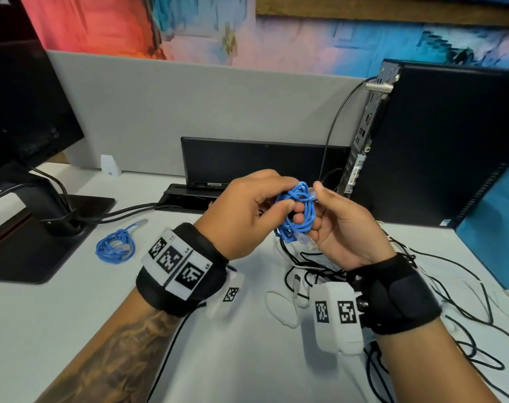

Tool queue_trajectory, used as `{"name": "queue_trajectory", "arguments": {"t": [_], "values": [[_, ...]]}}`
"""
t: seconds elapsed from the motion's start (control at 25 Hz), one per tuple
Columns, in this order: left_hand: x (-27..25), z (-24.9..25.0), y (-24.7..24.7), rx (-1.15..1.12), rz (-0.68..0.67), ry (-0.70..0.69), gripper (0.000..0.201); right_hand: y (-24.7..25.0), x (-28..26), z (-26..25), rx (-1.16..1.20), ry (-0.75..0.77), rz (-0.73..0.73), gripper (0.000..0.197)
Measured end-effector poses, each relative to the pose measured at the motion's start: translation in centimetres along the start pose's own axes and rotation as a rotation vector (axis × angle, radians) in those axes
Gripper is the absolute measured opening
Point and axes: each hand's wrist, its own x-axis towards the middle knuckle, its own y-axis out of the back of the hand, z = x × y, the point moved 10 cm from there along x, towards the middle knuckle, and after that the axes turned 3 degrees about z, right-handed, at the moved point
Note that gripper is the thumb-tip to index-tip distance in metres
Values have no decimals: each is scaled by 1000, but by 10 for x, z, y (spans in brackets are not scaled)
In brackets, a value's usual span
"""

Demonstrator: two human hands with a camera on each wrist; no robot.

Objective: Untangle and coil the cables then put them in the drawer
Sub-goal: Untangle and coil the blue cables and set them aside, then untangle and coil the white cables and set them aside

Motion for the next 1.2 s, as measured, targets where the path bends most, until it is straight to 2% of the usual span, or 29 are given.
{"name": "queue_trajectory", "arguments": {"t": [0.08, 0.16, 0.2, 0.28, 0.36, 0.48, 0.64, 0.76, 0.84, 0.92, 1.0, 1.04, 1.12, 1.2], "values": [[1, 9, -1, 80, -14, -73, 27, 0, 2, 14, 62, -90, -33, 39], [1, 5, -6, 31, -30, -49, 27, 2, 5, 20, 108, -128, -54, 47], [0, -5, -7, -63, -28, 33, 27, 4, 6, 18, 94, -109, -55, 45], [-6, -36, -9, -292, 20, 295, 25, 8, 10, 9, -64, 3, -17, 30], [-17, -67, -4, -319, 91, 504, 19, 5, 9, 2, -312, 112, 26, 26], [-34, -103, 18, -188, 87, 677, 7, 2, 7, 5, -618, 136, 62, 26], [-71, -163, 63, 111, -30, 909, 3, -1, -2, -15, -999, 196, 37, 18], [-92, -208, 90, 422, -159, 1007, 17, 11, -1, -22, -1196, 157, 32, 20], [-101, -228, 96, 665, -303, 1042, 27, 23, 2, -16, -1398, 104, -4, 21], [-104, -236, 101, 835, -386, 1067, 28, 35, -2, -4, -1601, 35, -64, 21], [-95, -229, 102, 928, -373, 1040, 27, 42, -15, 6, -1726, -30, -138, 21], [-82, -217, 96, 946, -351, 964, 24, 42, -22, 11, -1764, -47, -181, 22], [-51, -172, 64, 826, -327, 732, 20, 34, -35, 24, -1850, -31, -281, 29], [-35, -119, 12, 512, -378, 597, 15, 23, -44, 42, -1976, 19, -366, 34]]}}
